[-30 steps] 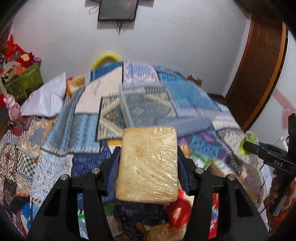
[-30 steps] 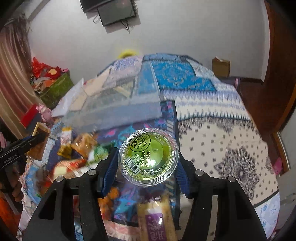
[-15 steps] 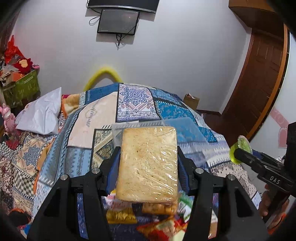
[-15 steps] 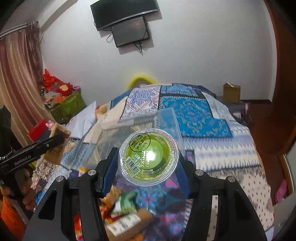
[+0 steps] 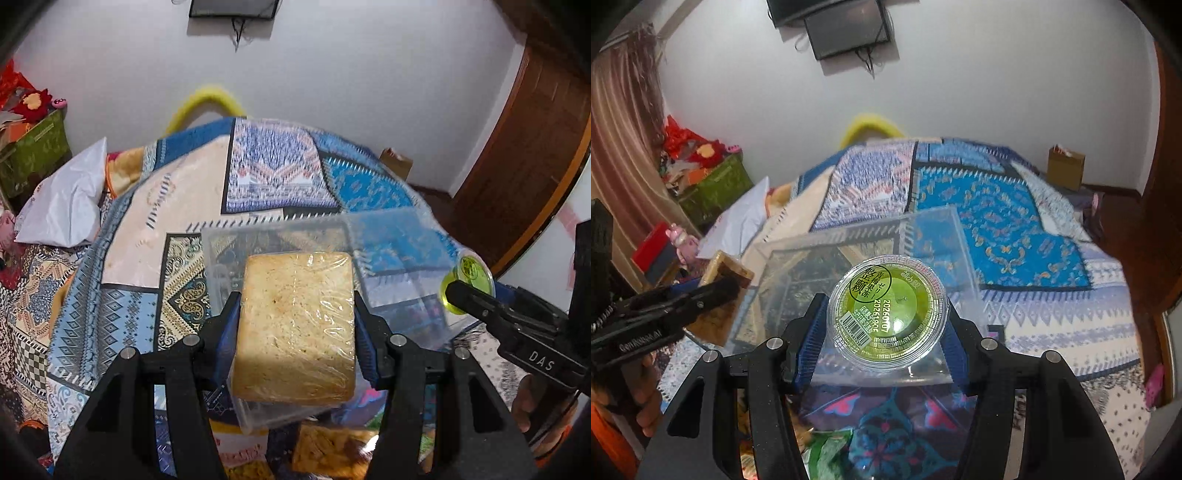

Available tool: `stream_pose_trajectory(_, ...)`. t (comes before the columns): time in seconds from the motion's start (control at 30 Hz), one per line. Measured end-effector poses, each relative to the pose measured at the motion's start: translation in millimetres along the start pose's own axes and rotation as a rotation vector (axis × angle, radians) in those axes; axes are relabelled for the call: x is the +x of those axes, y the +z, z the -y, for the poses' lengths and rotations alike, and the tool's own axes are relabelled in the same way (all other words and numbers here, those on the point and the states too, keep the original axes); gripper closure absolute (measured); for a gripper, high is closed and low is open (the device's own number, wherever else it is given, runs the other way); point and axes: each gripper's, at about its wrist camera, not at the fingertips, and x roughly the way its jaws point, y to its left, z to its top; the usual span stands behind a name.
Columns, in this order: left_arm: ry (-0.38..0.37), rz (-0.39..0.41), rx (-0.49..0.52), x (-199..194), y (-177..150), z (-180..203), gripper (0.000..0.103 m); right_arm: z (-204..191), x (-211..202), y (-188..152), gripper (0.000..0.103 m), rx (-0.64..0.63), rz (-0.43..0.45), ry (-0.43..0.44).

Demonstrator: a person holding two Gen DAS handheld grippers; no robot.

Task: Organize snacks
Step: 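Lower the bread loaf into the clear box with the left tool while the right drops the jelly cup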

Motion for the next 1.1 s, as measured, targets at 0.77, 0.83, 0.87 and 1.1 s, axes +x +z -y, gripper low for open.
stream_pose_trajectory(0.77, 0.03, -0.085, 0.1, 36, -4, 19, 0.048, -12, 46, -8, 0.043, -0.073, -0.17, -0.025)
stream_pose_trajectory(0.83, 0.013, -0.081, 0.081, 25, -2, 17, 0.048, -13, 35, -6, 0.037, -0.074, -0.144, -0.026)
stream_pose_trajectory(0.87, 0.009, -0.077, 0.075, 19, -2, 16, 0.048, -14, 28, -5, 0.036, -0.072, -0.13, -0.027)
stream_pose_trajectory(1.1, 0.021, -0.037, 0.073, -35, -10, 14, 0.048, -16, -36, -8, 0.035, -0.076, -0.05, -0.027)
